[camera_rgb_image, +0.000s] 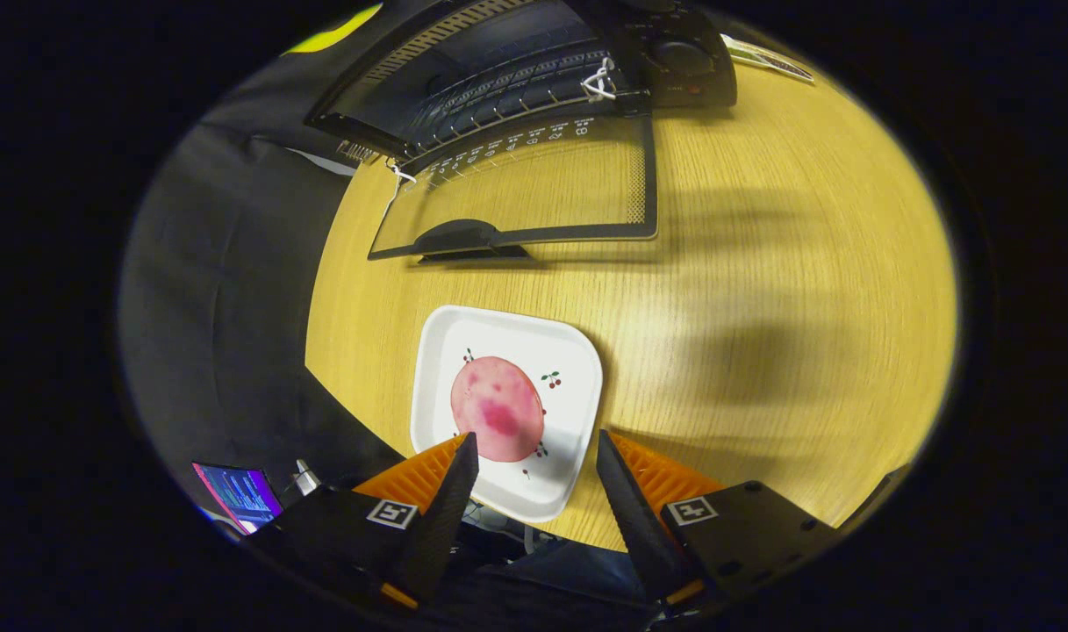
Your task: Open the toaster oven, put the food inside, and close the toaster oven door.
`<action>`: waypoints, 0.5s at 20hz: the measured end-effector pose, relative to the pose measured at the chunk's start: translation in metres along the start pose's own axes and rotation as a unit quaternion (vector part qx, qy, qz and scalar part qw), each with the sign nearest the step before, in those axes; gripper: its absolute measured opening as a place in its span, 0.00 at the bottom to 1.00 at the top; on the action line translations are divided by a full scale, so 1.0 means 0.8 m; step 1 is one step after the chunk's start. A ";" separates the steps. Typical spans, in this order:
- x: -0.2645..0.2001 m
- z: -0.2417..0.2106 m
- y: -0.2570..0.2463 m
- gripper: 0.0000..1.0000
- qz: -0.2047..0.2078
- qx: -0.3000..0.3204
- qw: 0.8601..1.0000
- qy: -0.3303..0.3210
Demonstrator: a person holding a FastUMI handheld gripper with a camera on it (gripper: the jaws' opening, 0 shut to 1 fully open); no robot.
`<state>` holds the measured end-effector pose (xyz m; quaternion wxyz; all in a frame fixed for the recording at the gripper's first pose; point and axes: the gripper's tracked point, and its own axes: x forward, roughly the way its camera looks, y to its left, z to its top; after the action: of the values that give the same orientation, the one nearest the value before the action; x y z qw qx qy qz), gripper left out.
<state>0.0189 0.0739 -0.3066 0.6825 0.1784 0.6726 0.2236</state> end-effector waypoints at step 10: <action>0.011 0.002 -0.024 0.34 -0.001 0.037 0.999 0.010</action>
<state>0.0217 0.0628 -0.3241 0.6685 0.2008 0.6877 0.1995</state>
